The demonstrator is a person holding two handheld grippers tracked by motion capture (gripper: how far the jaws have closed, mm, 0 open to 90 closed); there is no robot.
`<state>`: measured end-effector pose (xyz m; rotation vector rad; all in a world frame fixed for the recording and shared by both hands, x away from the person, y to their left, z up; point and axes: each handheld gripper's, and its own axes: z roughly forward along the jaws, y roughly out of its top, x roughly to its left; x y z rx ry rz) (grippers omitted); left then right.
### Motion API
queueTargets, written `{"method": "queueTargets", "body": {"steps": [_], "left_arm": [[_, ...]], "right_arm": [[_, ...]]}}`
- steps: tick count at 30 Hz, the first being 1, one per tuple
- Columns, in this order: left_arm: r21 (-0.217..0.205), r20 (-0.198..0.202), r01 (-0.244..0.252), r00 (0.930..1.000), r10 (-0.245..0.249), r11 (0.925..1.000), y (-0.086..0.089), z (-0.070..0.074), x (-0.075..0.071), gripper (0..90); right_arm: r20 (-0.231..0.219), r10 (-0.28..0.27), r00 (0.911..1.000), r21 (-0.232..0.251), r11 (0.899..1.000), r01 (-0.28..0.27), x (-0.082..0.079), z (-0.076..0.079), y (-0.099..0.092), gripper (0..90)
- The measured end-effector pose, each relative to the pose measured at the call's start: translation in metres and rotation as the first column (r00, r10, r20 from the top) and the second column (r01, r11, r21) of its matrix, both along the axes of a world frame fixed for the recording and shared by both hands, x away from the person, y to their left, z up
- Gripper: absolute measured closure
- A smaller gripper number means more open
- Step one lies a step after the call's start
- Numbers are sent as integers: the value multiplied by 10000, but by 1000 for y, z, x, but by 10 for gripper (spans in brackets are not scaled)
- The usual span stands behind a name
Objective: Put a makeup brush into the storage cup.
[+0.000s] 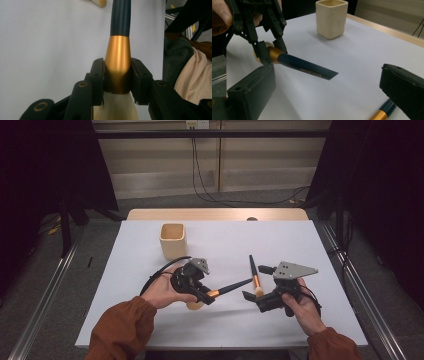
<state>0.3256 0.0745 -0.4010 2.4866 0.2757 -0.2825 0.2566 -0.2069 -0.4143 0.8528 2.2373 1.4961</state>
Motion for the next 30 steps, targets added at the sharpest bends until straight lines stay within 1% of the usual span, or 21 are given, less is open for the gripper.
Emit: {"method": "queueTargets", "body": {"steps": [2,4,8,9,13,14,16,17,20,22,23,24,25,28,30], "left_arm": [[103,-1,103,9999,-103,9999,-2,1,0,667],[212,16,181,9998,-181,9996,-4,2,0,667],[417,-43,266,9996,-265,9988,-6,2,0,667],[514,-33,368,9993,-367,9980,-7,3,0,667],[655,-91,436,9990,-431,9969,-9,3,0,667],[788,-54,558,9984,-556,9953,-9,4,1,667],[845,-67,552,9985,-548,9949,-10,4,0,667],[949,-30,661,9978,-661,9933,-10,5,0,667],[1075,6,814,9966,-820,9909,-11,6,0,667],[1131,-32,776,9970,-777,9905,-12,6,0,667],[1236,-11,844,9964,-849,9887,-13,6,1,667],[1282,-9,863,9962,-869,9880,-14,6,1,667],[1331,-30,879,9961,-883,9872,-14,6,1,667],[1442,-27,930,9956,-936,9852,-15,6,1,667],[1516,-41,987,9951,-993,9835,-16,6,1,667]], "right_arm": [[-115,131,9998,-136,9998,-133,1,0,1,3],[-398,320,9987,-246,9992,-330,1,0,1,4],[-636,562,9964,-579,9965,-599,3,1,1,5],[-647,608,9960,-648,9958,-650,4,1,1,5],[-910,833,9924,-954,9912,-920,7,2,4,5],[-971,906,9911,-1002,9899,-1003,8,3,5,5],[-1128,1089,9876,-1100,9865,-1213,10,4,7,6],[-1242,1183,9852,-1082,9853,-1320,11,4,8,6],[-1477,1464,9781,-1381,9762,-1670,14,6,12,7],[-1622,1680,9723,-1565,9685,-1935,15,6,15,9],[-1679,1763,9699,-1646,9651,-2039,16,7,17,9],[-1773,1881,9660,-1791,9590,-2196,17,7,18,12],[-1859,1955,9629,-1808,9565,-2291,18,7,19,14],[-2131,2209,9517,-2050,9423,-2646,20,8,23,18],[-2243,2266,9478,-2277,9335,-2771,22,8,25,29]]}}
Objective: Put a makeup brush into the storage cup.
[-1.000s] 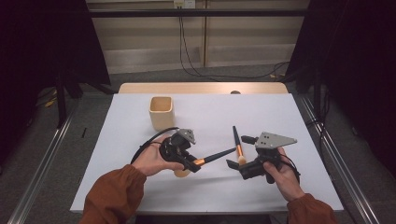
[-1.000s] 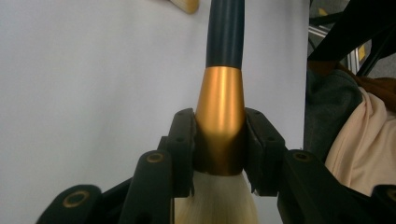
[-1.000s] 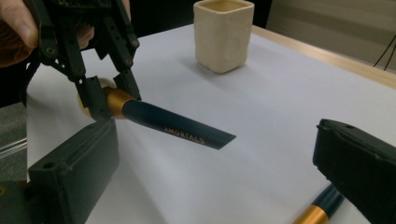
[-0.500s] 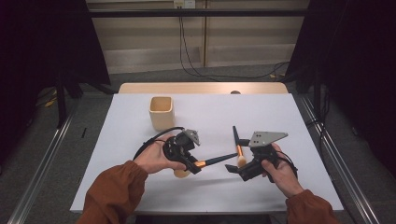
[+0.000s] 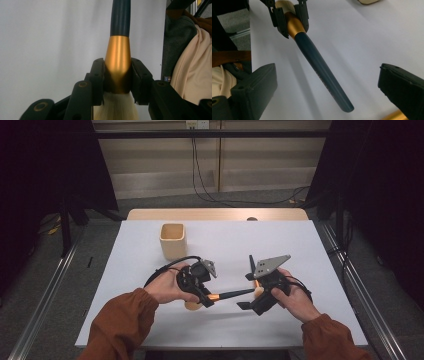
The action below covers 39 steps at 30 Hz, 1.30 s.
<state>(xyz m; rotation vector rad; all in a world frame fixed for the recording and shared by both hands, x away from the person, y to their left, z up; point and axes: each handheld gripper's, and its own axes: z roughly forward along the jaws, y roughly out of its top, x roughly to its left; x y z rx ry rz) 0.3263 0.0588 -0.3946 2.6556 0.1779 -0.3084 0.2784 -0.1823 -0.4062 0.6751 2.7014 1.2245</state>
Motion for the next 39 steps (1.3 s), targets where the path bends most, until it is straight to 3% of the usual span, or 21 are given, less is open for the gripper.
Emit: {"method": "queueTargets", "body": {"steps": [6,9,10,16,23,26,27,30,35,39], "left_arm": [[217,-33,114,9999,-114,9997,-2,0,1,667],[201,-89,-64,9999,66,9998,-3,-1,0,667],[335,-43,132,9999,-131,9993,-3,-1,1,667],[538,-8,205,9998,-205,9983,-4,-1,1,667],[760,38,377,9993,-381,9964,-5,-1,0,667],[807,-52,280,9996,-277,9963,-5,-2,-1,667],[817,-51,283,9996,-280,9963,-5,-2,-1,667],[936,-55,392,9992,-389,9948,-5,-2,0,667],[957,-93,441,9990,-434,9944,-9,-4,1,667],[844,-172,295,9995,-282,9960,-10,-6,1,667]], "right_arm": [[-190,383,9991,-470,9981,-391,4,3,4,33],[-211,649,9977,-660,9956,-662,6,3,6,33],[-297,700,9971,-683,9951,-719,7,3,7,32],[-589,1122,9919,-1240,9851,-1188,11,3,15,31],[-931,1588,9829,-1903,9662,-1741,16,4,26,31],[-1188,1898,9746,-2188,9524,-2122,17,2,31,32],[-1405,1979,9701,-2420,9432,-2275,18,1,33,39],[-1442,2204,9647,-2770,9269,-2532,17,-1,36,96],[-1706,2457,9542,-2791,9167,-2859,18,-3,42,134],[-1789,2398,9542,-2883,9145,-2838,20,-6,45,191]]}}
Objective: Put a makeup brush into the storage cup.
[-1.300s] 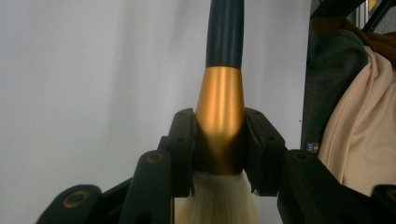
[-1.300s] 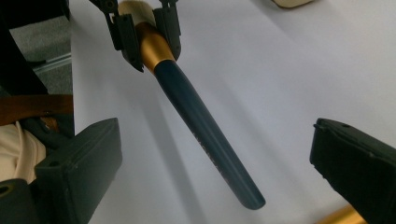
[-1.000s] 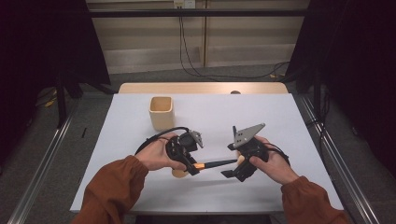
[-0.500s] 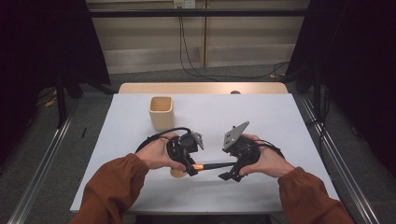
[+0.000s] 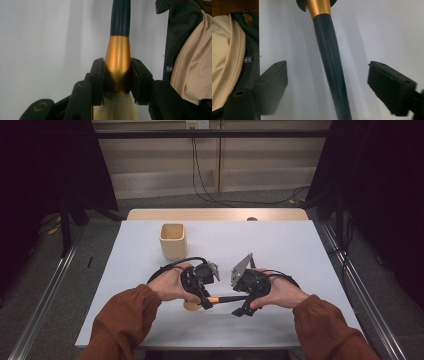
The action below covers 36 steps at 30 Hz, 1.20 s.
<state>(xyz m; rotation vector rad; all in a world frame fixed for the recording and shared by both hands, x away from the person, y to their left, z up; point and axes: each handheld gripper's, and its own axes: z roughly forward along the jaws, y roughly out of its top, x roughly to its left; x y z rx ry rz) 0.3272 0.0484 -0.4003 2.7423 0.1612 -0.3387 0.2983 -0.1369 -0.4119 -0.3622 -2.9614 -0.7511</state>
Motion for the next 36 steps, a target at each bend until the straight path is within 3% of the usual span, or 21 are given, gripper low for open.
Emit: {"method": "queueTargets", "body": {"steps": [2,5,11,21,24,36], "left_arm": [[-18,0,-14,10000,14,10000,0,0,0,667],[39,44,91,9999,-91,10000,1,1,1,666],[3,12,6,10000,-6,10000,0,0,0,666],[130,19,76,10000,-77,9999,-2,-3,0,666],[109,18,49,10000,-49,9999,-2,-3,0,666],[145,-4,105,9999,-104,9998,-3,-4,2,666]], "right_arm": [[46,60,10000,30,10000,-60,1,0,1,280],[62,272,9996,-39,9996,-272,0,-1,3,324],[317,276,9991,-365,9990,-265,-2,-4,8,259],[823,323,9961,85,9994,-332,1,-2,12,504],[725,360,9967,170,9992,-373,0,0,13,556],[751,477,9960,332,9982,-504,0,-2,18,648]]}}
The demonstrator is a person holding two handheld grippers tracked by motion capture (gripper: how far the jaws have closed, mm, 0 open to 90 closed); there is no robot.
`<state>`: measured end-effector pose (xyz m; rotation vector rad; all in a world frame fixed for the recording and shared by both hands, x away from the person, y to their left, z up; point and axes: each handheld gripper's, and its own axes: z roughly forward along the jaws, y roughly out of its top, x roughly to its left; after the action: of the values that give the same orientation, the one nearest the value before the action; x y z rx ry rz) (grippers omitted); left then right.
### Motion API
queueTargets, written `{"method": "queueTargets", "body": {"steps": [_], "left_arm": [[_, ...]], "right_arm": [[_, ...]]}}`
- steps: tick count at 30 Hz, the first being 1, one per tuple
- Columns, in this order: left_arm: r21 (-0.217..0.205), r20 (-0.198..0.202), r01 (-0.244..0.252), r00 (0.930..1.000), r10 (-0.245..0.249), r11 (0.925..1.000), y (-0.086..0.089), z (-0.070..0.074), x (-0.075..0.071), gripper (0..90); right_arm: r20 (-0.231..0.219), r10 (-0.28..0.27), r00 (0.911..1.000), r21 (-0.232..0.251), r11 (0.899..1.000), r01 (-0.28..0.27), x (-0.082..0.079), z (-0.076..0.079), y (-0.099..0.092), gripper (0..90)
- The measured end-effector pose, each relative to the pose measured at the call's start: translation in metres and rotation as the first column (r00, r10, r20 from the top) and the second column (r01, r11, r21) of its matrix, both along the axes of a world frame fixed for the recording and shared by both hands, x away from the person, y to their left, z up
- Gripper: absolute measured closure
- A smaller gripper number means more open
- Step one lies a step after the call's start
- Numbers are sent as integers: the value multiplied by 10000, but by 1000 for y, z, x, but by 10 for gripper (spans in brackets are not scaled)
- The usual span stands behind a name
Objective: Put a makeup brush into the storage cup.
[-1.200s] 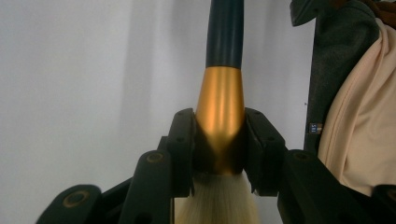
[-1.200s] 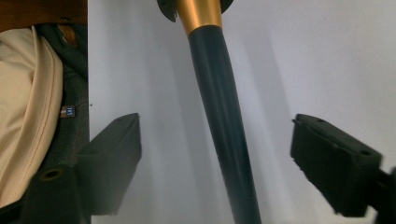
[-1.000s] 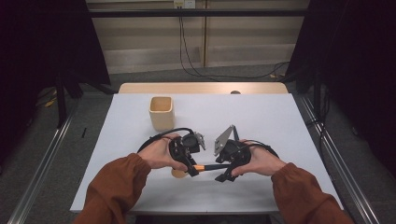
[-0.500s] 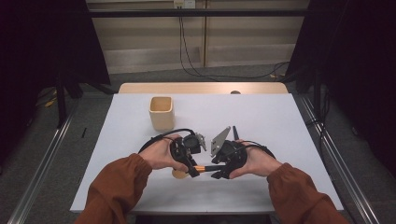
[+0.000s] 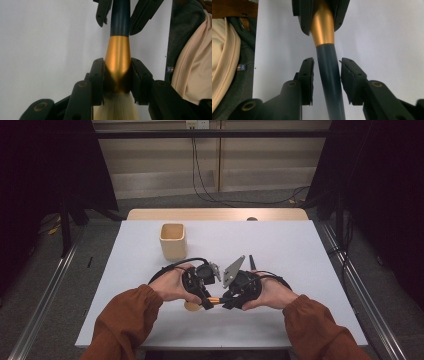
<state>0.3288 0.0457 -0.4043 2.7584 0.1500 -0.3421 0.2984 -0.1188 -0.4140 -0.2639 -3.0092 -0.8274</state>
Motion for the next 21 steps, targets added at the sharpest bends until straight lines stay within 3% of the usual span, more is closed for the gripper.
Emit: {"method": "queueTargets", "body": {"steps": [10,11,16,17,20,21], "left_arm": [[-67,-121,20,9999,-21,10000,0,-2,1,666],[-186,-143,-149,9998,147,9997,0,-2,0,666],[-196,-93,84,9999,-86,9998,0,-2,1,665],[-334,-51,-109,9999,108,9994,1,-3,-1,665],[-313,-19,441,9990,-442,9985,0,-3,2,664],[-363,51,206,9998,-204,9991,0,-3,1,663]], "right_arm": [[378,164,9992,64,9998,-167,-1,-3,3,708],[313,137,9994,48,9999,-139,0,-3,3,715],[182,222,9996,35,9997,-223,0,-5,2,734],[128,209,9997,79,9997,-210,0,-5,2,737],[62,316,9995,171,9993,-317,-1,-6,0,746],[138,343,9993,206,9992,-345,0,-6,0,748]]}}
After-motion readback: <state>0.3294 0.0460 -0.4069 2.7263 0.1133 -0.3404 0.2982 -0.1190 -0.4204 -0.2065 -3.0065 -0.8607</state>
